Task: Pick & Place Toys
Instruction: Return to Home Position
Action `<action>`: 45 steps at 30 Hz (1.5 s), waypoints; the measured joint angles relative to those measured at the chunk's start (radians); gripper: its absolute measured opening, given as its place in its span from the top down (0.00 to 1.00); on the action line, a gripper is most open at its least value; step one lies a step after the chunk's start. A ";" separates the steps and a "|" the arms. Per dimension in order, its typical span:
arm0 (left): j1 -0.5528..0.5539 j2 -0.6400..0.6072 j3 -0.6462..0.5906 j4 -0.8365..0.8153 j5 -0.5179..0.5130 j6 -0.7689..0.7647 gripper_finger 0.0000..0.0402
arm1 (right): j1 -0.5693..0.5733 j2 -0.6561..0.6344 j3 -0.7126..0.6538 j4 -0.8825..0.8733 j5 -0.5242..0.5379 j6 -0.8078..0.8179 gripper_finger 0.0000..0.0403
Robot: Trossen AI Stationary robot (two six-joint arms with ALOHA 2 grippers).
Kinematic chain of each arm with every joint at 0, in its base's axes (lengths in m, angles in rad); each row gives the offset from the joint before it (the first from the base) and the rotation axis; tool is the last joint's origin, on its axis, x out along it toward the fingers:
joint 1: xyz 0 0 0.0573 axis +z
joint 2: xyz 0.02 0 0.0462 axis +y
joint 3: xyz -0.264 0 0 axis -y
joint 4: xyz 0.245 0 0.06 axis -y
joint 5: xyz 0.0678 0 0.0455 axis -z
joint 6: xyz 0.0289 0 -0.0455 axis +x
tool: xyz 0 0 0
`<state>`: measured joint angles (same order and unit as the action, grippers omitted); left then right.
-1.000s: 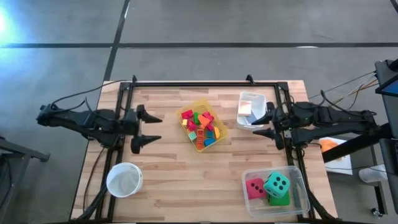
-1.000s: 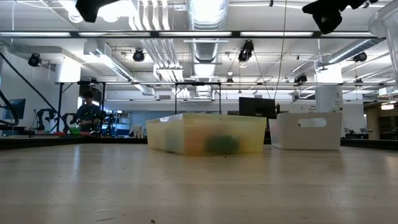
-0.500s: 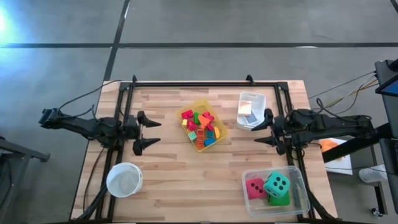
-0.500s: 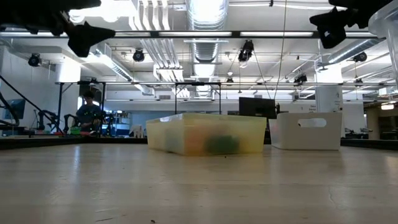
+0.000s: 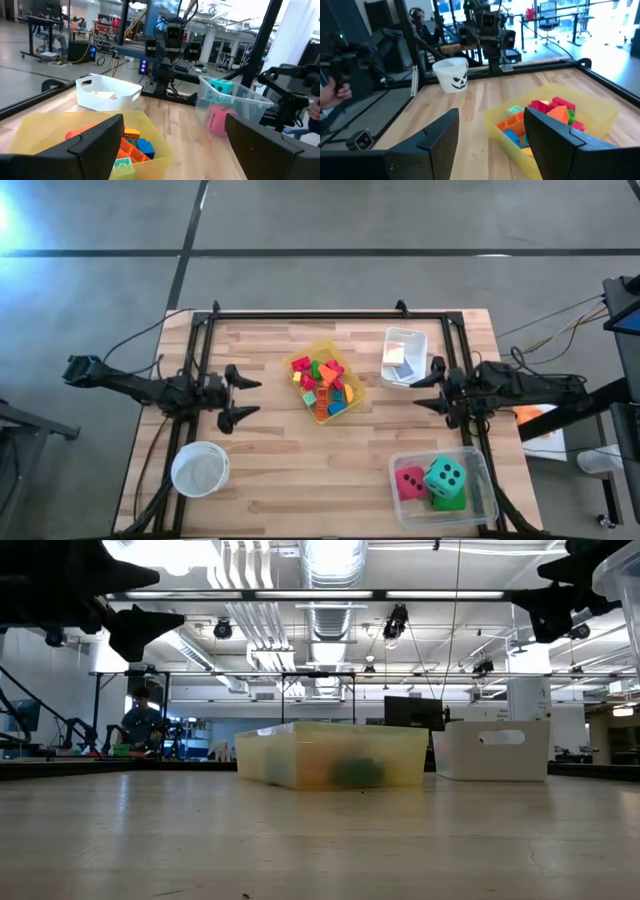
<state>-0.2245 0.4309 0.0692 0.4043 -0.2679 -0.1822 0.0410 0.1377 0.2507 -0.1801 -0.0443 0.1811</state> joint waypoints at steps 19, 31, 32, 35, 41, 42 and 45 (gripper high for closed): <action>-0.001 0.005 -0.066 0.088 0.037 0.083 0.13 | 0.000 -0.137 -0.150 0.036 -0.016 -0.024 0.46; -0.001 0.005 -0.067 -0.102 0.036 0.080 0.13 | 0.000 -0.118 -0.227 0.156 0.001 -0.073 0.46; -0.001 0.005 -0.067 -0.131 0.036 0.081 0.13 | 0.000 -0.117 -0.227 0.156 0.001 -0.077 0.46; -0.001 0.005 -0.067 -0.233 0.034 0.078 0.13 | 0.000 -0.117 -0.227 0.156 0.002 -0.079 0.46; -0.001 0.018 -0.067 -0.351 0.036 0.078 0.13 | 0.000 -0.114 -0.227 0.156 0.002 -0.079 0.46; -0.001 0.019 -0.067 -0.355 0.038 0.078 0.13 | 0.000 -0.115 -0.227 0.156 0.002 -0.080 0.46; -0.001 0.019 -0.067 -0.354 0.037 0.078 0.13 | 0.000 -0.115 -0.227 0.156 0.002 -0.079 0.46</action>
<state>-0.2253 0.4494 0.0021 0.0502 -0.2311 -0.1040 0.0406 0.0227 0.0242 -0.0242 -0.0422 0.1023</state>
